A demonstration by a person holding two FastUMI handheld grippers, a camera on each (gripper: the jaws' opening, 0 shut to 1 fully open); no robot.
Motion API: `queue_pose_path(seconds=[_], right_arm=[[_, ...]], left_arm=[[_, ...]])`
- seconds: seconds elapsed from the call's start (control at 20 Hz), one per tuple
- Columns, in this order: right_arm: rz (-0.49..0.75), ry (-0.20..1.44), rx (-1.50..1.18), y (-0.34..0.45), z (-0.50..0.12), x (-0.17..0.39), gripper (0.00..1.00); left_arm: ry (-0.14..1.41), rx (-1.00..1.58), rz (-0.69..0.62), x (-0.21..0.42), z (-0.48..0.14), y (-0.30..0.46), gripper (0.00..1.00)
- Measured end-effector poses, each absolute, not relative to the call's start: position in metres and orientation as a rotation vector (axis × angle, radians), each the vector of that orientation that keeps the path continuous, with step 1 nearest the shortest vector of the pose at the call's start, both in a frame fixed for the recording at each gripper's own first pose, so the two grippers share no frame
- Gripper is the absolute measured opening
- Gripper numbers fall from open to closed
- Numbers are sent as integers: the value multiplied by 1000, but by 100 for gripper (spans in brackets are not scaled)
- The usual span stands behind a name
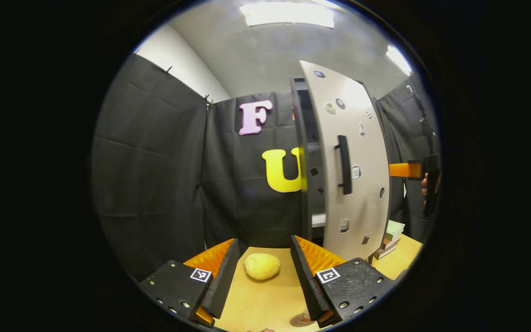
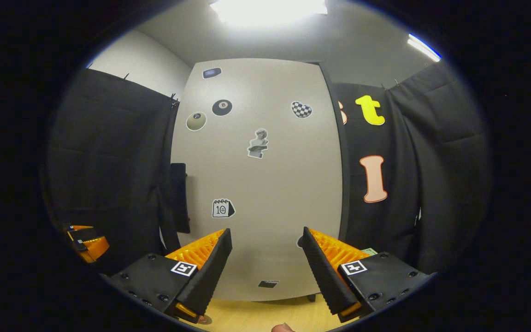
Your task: Open the cabinet door with the right hand, grasp the bottle in the cabinet with the left hand and place it on the coaster, then close the cabinet door with the right hand.
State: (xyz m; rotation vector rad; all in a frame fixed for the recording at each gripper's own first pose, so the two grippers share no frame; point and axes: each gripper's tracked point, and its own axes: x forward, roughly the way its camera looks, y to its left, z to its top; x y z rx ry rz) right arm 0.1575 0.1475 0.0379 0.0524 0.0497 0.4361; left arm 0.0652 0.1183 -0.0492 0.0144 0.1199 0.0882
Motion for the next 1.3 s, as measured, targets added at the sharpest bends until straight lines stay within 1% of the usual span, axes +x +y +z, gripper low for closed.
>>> queue_pose_path(seconds=[0.05,0.1,0.3,0.6,0.9,1.0,1.3], right_arm=[[433,45,44,134,38,148,97],[430,42,37,120,38,140,97],[425,58,37,77,26,114,97],[387,101,30,28,2,82,98],[319,97,61,14,3,52,98],[300,88,62,13,6,44,98],[295,70,53,30,15,32,98]], left_arm=[[118,11,78,66,-44,106,63],[118,10,69,65,-40,93,65],[104,24,54,55,-24,55,65],[85,38,34,36,-12,19,65],[95,28,-23,20,-15,15,65],[91,29,-24,14,-15,21,65],[101,28,-39,5,-21,32,65]])
